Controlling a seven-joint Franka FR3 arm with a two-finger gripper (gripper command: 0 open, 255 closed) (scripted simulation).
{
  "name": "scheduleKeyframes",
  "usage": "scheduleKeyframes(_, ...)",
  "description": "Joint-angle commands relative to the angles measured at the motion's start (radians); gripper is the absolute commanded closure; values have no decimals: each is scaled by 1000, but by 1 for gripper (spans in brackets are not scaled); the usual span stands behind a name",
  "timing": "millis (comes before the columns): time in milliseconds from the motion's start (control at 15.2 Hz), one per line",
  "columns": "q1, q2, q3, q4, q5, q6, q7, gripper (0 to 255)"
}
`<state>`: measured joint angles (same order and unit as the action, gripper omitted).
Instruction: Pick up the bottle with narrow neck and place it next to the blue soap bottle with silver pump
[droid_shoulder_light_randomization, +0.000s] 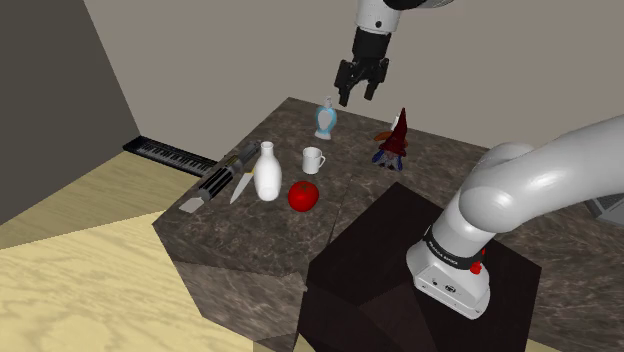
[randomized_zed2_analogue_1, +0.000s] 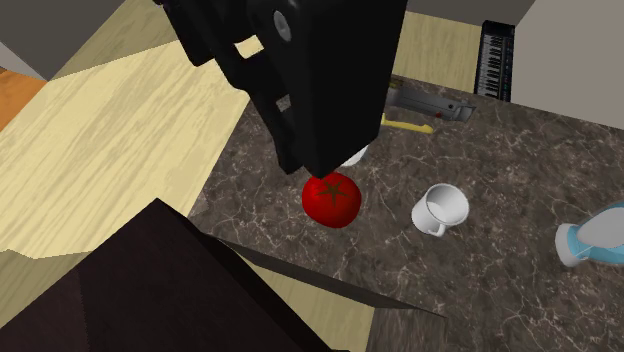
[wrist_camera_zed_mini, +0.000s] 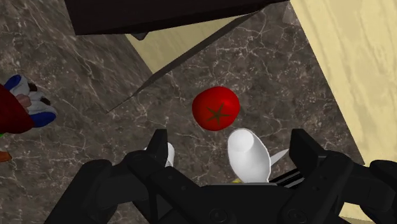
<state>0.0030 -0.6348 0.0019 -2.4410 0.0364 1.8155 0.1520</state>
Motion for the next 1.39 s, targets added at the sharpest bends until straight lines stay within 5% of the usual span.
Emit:
scheduleKeyframes(0,5,60,13,-6,4,77,12,0)
scheduleKeyframes(660,19,396,73,33,-7,414,84,0)
scheduleKeyframes(1320,35,781,102,221,-95,646,191,0)
